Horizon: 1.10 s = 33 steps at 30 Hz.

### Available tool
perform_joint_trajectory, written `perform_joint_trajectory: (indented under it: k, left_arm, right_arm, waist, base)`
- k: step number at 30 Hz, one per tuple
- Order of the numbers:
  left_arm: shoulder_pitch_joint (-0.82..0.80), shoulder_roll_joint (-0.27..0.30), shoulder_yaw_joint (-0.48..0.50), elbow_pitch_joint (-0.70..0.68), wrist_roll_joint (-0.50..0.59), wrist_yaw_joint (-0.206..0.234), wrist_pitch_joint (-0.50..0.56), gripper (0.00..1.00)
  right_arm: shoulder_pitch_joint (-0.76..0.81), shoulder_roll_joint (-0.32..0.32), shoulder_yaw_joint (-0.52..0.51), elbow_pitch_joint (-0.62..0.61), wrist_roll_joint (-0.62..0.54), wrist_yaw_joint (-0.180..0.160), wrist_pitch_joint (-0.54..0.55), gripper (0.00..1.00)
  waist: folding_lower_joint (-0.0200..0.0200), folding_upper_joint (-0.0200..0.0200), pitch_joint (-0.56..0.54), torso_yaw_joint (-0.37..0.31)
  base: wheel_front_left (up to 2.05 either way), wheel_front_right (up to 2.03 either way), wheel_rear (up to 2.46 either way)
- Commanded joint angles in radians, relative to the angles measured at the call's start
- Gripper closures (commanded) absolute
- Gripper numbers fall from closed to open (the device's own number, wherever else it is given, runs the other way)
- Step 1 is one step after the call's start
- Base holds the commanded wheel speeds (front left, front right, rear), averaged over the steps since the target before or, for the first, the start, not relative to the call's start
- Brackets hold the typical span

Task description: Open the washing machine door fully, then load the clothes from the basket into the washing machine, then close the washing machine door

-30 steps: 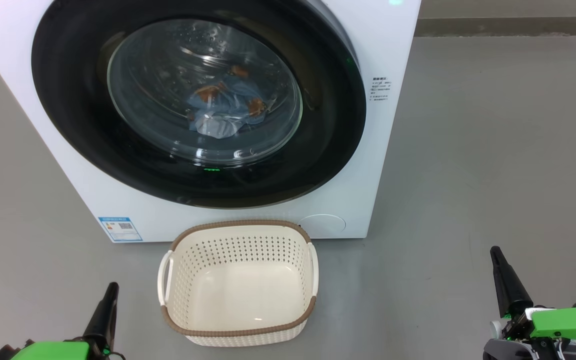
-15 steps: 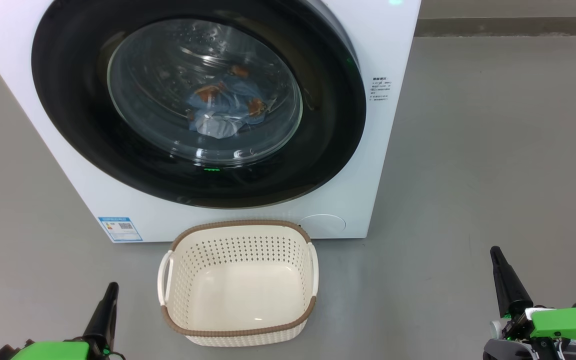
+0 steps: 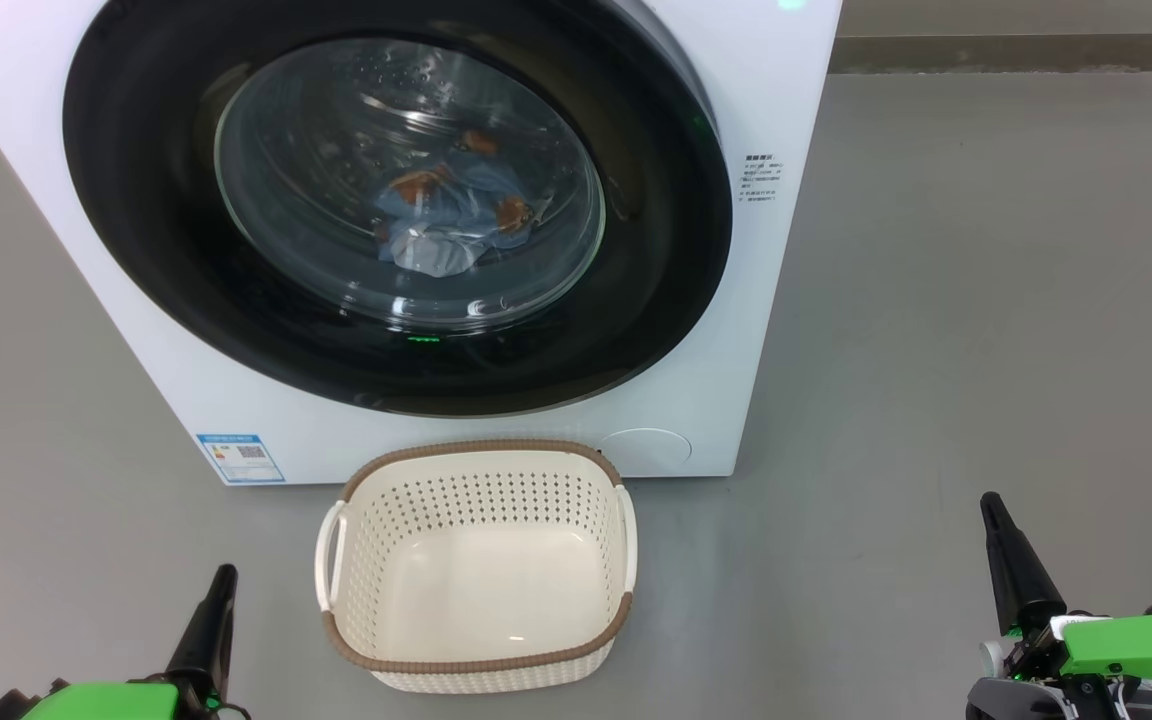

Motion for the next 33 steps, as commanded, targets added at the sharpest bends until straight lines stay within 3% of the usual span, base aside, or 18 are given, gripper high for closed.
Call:
perform_joint_trajectory:
  k: [1,33]
  left_arm:
    - [-0.041,0.013,0.035,-0.029,-0.007,-0.003,0.006,1.00]
    - [-0.041,0.013,0.036,-0.029,-0.006,-0.003,0.007,1.00]
  right_arm:
    - [-0.011,-0.003,0.022,-0.031,0.004,0.002,0.008,1.00]
    - [-0.011,-0.003,0.022,-0.031,0.004,0.002,0.008,1.00]
  waist:
    - [0.0000,0.0000,0.000,0.000]
    - [0.0000,0.0000,0.000,0.000]
  base:
    - [0.00,0.00,0.00]
    - [0.00,0.00,0.00]
